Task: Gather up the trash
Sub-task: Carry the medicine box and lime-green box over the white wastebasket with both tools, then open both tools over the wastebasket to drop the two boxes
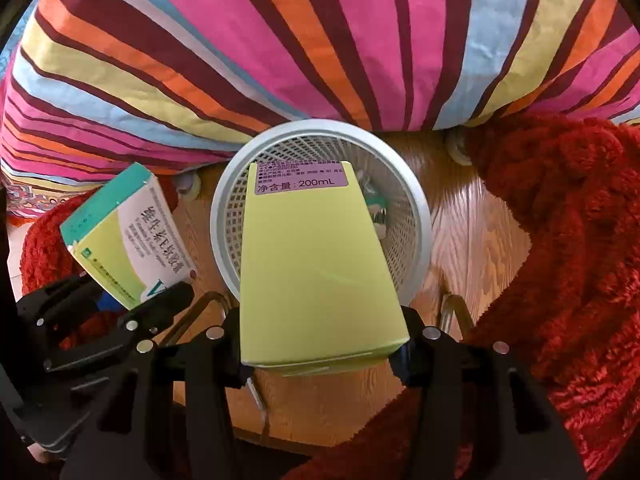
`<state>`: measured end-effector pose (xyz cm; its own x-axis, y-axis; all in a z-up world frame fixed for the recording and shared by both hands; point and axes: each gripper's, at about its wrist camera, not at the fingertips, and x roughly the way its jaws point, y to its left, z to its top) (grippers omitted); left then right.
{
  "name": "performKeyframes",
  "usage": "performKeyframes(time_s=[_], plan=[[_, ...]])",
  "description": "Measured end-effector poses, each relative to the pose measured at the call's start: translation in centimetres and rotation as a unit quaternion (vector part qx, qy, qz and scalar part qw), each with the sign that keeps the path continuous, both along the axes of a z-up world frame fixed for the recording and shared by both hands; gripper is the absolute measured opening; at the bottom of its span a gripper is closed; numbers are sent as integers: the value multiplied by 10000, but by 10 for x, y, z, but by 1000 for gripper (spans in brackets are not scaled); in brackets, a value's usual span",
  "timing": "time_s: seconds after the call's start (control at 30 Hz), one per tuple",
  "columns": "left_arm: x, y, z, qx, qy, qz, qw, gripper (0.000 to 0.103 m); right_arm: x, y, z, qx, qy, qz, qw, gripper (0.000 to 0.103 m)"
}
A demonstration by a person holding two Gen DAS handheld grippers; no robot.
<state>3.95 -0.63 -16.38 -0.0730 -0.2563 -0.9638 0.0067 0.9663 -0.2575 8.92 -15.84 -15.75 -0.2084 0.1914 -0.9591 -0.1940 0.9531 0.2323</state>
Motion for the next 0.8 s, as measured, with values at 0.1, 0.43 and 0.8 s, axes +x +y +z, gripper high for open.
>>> performKeyframes(time_s=[0.1,0.43,0.8], plan=[[3,0,-8,50,187,4,9998,29,2,3,-3,-58,139,8,9999,49],[8,0,-37,72,790,120,9968,29,7,10,-34,-263,719,-16,9971,49],[12,-14,-74,106,1434,-44,9896,29,11,9,-66,-427,1266,-207,9908,50]])
